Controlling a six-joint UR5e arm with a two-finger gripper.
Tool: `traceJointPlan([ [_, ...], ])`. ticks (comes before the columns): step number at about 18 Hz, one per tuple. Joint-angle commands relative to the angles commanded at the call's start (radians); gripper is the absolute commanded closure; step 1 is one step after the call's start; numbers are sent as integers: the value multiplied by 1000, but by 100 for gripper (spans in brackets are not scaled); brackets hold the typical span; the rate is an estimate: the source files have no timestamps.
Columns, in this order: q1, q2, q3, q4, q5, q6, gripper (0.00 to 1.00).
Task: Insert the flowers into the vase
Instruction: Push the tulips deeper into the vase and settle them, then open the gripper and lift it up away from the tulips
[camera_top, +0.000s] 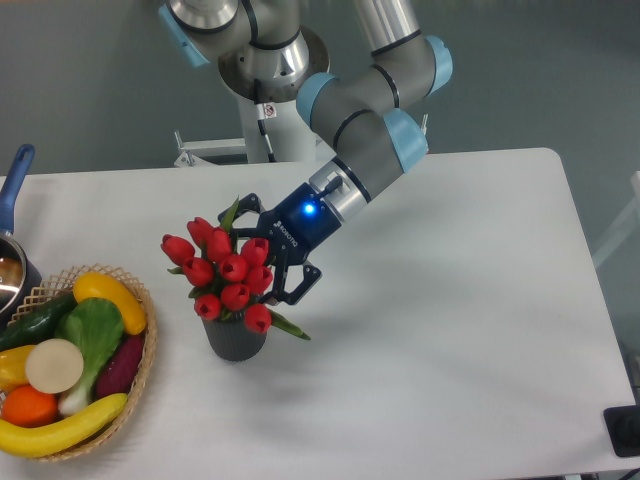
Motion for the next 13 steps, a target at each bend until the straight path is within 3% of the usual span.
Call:
traceJointPlan([
  [8, -12, 77, -31, 0, 167, 12, 0],
  [13, -12, 121, -29, -2, 192, 11, 0],
])
